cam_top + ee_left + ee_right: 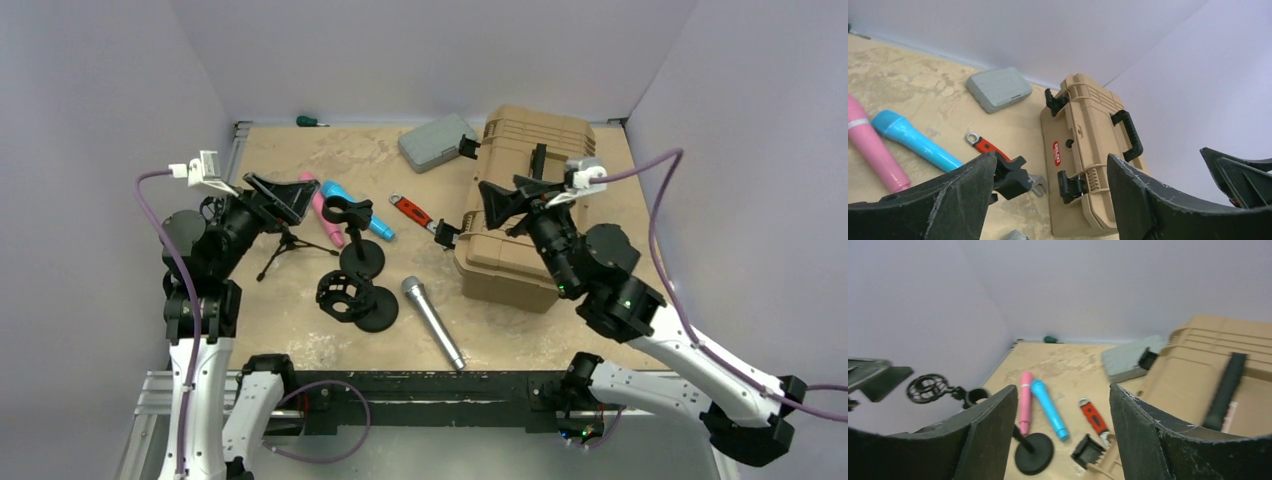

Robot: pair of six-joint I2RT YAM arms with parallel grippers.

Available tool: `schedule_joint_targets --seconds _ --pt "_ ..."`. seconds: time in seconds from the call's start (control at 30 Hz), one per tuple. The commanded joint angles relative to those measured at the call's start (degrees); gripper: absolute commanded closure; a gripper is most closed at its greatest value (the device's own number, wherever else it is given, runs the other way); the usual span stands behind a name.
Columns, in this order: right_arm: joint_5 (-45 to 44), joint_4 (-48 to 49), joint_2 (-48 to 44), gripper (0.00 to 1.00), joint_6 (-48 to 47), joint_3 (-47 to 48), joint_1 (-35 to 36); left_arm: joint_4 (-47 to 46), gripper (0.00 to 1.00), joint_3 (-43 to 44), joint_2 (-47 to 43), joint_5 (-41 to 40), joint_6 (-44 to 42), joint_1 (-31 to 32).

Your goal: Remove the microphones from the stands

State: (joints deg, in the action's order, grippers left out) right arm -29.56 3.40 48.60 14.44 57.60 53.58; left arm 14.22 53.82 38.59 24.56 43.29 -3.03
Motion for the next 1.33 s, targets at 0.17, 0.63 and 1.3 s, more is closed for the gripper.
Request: schedule_joint_targets --seconds 0.17,0.63,1.3 --pt "-10.2 -7.7 -13.7 0.34 -12.2 6.2 -0.1 -5.3 0.21 10.1 -2.1 4.2 -6.5 -0.2" --pt "-10.8 -2.3 -25.4 0.33 -20.6 11.0 -0.1 8.8 0.2 22.2 -10.8 -8.3 -21.3 1.7" --pt "-11.6 -6.8 -31.2 0.01 -16.3 9.4 -0.1 5.8 0.19 15.3 -14.9 -9.2 -17.4 1.7"
